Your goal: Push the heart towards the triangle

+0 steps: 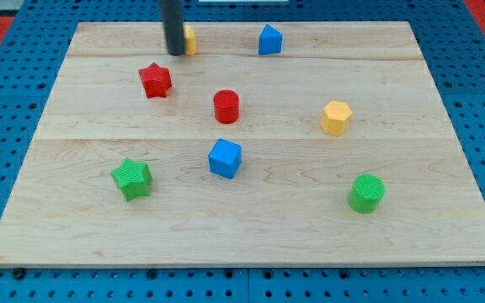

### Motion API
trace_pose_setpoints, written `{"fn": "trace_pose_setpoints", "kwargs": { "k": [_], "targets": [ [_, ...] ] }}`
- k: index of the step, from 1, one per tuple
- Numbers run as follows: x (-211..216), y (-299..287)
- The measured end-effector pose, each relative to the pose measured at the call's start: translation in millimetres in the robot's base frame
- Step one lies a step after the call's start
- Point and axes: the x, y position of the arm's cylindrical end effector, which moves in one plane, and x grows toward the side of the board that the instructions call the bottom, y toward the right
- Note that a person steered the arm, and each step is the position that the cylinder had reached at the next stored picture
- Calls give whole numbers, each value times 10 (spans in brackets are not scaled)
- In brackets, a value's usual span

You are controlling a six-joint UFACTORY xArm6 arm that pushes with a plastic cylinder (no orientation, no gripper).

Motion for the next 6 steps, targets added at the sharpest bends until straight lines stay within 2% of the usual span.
{"fn": "trace_pose_setpoints", "kwargs": {
  "k": [1, 3, 4, 5, 6],
  "targets": [
    [-242, -318],
    [144, 192],
    [130, 318],
    [-2, 33],
    [-80, 329]
  ]
}}
